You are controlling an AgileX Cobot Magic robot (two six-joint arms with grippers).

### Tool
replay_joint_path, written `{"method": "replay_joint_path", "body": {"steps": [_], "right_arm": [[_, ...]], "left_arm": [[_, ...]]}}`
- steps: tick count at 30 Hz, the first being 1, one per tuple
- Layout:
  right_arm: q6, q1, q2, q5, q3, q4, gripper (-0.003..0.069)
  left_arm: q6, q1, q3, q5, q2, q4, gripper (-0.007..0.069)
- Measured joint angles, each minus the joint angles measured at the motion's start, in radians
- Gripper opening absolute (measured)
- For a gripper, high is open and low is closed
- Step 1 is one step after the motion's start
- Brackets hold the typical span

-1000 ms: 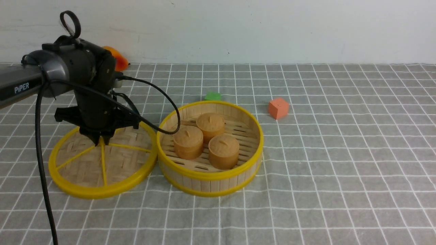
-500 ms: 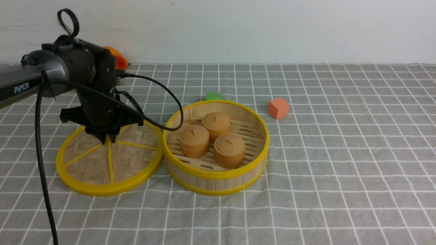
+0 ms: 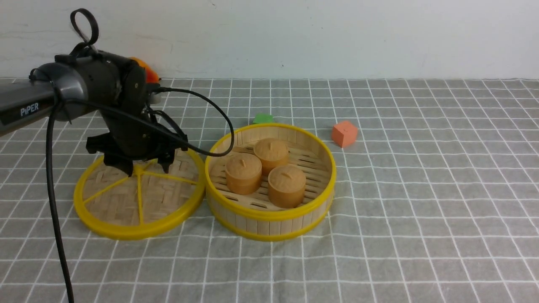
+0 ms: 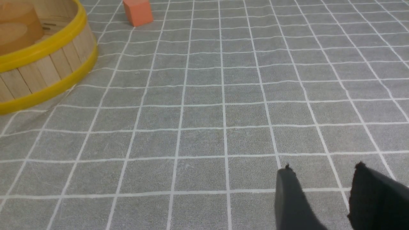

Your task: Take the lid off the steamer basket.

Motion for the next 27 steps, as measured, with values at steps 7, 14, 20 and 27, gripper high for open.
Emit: {"method": "replay_joint_path", "body": {"steps": [7, 14, 20, 27], "right_arm": [[0.000, 0.000, 0.000, 0.000, 0.000, 0.000, 0.0242], [0.000, 0.000, 0.000, 0.000, 0.000, 0.000, 0.0242], [0.000, 0.000, 0.000, 0.000, 0.000, -0.001, 0.0242], [0.000, 0.000, 0.000, 0.000, 0.000, -0.001, 0.0242]], "left_arm": [[0.018, 0.000, 0.003, 0.009, -0.172, 0.001, 0.0365], [0.066, 0.000, 0.003, -0.022, -0.555, -0.049, 0.0137], [0.169, 0.000, 0.014, -0.036, -0.843, -0.124, 0.0011], [0.188, 0.000, 0.294, -0.141, -1.243, -0.132, -0.0013]]}}
